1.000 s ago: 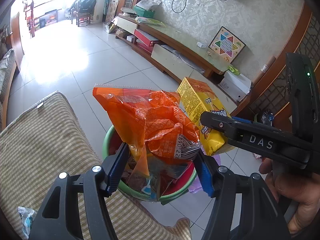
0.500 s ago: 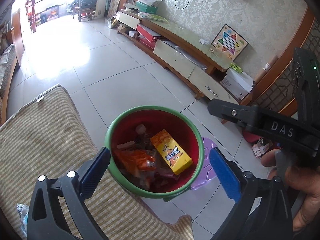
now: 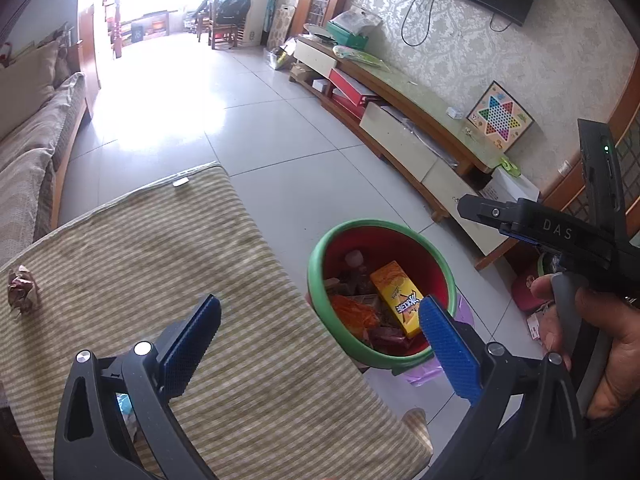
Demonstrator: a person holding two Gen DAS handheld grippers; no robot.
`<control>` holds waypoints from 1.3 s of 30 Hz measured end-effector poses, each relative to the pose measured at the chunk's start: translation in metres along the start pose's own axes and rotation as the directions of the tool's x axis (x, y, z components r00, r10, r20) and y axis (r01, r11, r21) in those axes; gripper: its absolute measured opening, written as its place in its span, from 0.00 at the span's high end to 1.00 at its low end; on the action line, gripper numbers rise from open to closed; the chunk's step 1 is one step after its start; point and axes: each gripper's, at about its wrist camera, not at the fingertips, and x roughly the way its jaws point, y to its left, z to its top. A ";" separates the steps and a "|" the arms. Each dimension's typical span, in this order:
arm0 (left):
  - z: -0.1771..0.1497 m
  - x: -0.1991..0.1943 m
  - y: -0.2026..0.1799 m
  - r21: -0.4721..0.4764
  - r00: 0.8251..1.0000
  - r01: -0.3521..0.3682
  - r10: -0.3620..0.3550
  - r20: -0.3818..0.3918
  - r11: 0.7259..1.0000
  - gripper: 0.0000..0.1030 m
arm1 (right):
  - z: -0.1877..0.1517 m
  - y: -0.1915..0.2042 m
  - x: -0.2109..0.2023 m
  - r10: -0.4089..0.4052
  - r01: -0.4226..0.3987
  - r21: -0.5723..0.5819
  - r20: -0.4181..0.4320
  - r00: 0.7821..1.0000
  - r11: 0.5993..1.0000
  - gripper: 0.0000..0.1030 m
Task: Collect trash
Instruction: 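Move both tools back over the table toward the last wrappers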
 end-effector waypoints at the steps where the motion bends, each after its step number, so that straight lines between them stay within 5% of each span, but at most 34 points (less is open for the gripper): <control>1: -0.001 -0.006 0.006 -0.009 1.000 -0.005 0.005 0.007 1.000 0.08 | -0.001 0.006 0.001 0.000 0.000 -0.015 -0.003 1.000 1.000 0.05; 15: -0.043 -0.069 0.100 -0.132 0.991 -0.118 0.125 0.042 0.984 0.08 | -0.020 0.093 0.012 0.035 -0.043 -0.190 -0.046 0.998 0.981 0.05; 28: -0.100 -0.126 0.184 -0.335 0.961 -0.220 0.263 0.090 0.916 0.08 | -0.077 0.200 0.019 0.104 -0.128 -0.363 -0.084 0.991 0.923 0.05; 39: -0.135 -0.137 0.252 -0.440 0.969 -0.194 0.242 0.054 0.877 0.08 | -0.143 0.257 0.031 0.172 -0.203 -0.491 -0.109 0.979 0.847 0.05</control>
